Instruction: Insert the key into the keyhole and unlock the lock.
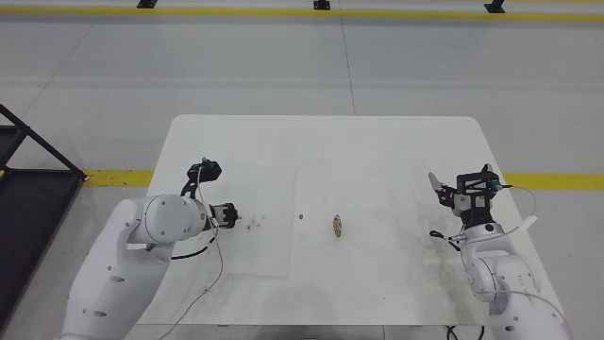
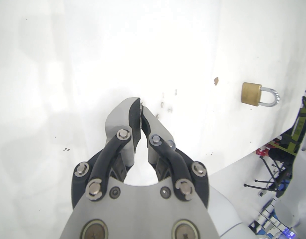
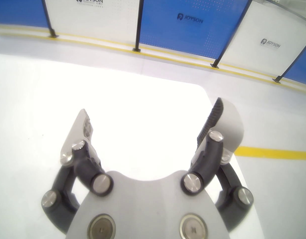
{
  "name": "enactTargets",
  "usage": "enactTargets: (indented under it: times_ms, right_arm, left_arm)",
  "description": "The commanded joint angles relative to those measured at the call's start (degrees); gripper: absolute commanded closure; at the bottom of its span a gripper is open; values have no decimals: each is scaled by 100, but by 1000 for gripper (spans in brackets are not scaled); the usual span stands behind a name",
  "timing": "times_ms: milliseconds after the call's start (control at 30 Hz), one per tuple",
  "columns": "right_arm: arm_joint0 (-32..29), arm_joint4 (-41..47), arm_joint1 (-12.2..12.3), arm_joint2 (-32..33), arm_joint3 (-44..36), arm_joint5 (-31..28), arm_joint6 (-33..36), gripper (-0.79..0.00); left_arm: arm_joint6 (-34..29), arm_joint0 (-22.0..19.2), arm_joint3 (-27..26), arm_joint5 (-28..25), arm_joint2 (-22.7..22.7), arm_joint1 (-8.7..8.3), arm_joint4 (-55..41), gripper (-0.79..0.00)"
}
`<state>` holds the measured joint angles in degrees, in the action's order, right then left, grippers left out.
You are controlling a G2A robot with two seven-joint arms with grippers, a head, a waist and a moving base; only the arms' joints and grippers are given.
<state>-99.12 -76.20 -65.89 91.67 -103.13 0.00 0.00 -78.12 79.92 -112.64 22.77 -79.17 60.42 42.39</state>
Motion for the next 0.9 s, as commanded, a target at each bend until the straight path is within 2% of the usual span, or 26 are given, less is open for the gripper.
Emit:
enactTargets:
  times_ms: [0, 433, 867]
  right_arm:
    - [0, 0, 0, 0, 0, 0, 0, -785]
    - [0, 0, 0, 0, 0, 0, 0, -785]
    - [0, 0, 0, 0, 0, 0, 0, -785]
  left_arm:
    - [0, 55, -88, -14, -53, -14, 10, 0]
    - [246, 320, -361, -192, -191, -85, 429, 0]
    - [78, 222, -538, -350, 95, -136, 1599, 0]
